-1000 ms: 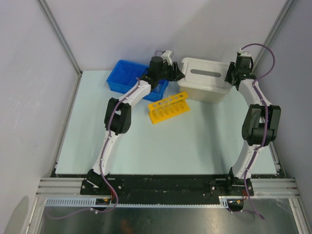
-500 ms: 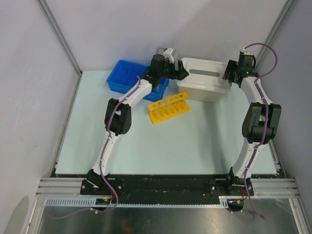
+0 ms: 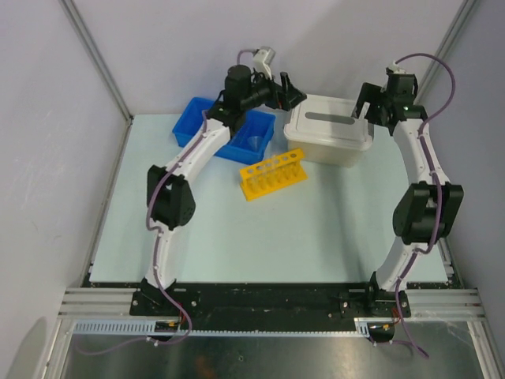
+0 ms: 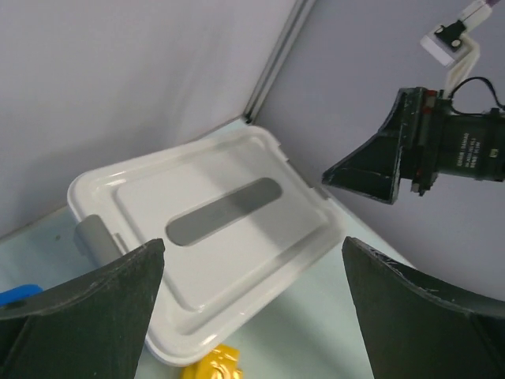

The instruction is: Organize the chemistry lab equipment

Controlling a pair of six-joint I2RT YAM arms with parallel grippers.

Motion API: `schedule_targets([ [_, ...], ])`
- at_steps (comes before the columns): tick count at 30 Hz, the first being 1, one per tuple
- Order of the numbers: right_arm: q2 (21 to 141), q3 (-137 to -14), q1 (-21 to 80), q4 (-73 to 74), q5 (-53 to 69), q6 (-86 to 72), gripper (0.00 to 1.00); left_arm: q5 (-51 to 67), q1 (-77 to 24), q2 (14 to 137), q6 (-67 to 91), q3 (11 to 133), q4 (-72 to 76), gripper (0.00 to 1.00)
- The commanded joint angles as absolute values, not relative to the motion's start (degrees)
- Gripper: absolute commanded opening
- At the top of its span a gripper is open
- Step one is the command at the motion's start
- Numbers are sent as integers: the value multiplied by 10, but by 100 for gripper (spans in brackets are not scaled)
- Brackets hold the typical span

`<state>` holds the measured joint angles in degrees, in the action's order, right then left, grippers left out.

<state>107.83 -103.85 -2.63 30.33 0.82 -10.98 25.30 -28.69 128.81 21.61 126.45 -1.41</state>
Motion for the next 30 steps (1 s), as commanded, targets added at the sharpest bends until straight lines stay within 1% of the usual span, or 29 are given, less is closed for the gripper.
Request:
schedule_targets([
  [1,972,-1050,-8,354,56,-127,99,305,-283,1168,229,1207,4,99],
  [3,928,-1029,-4,372,82,-151,99,325,-282,1123,231,1168,4,99],
  [6,844,-968,37,377,109,-172,99,339,-282,1037,240,1092,4,99],
  [10,719,-893,94,364,110,-162,99,342,-282,926,237,980,4,100],
  [16,567,-819,105,356,150,-181,99,317,-282,758,219,818,4,99],
  [24,492,-745,106,384,175,-203,99,269,-282,540,196,643,4,99],
  [30,446,-671,106,339,205,-234,99,238,-282,453,186,561,4,100],
])
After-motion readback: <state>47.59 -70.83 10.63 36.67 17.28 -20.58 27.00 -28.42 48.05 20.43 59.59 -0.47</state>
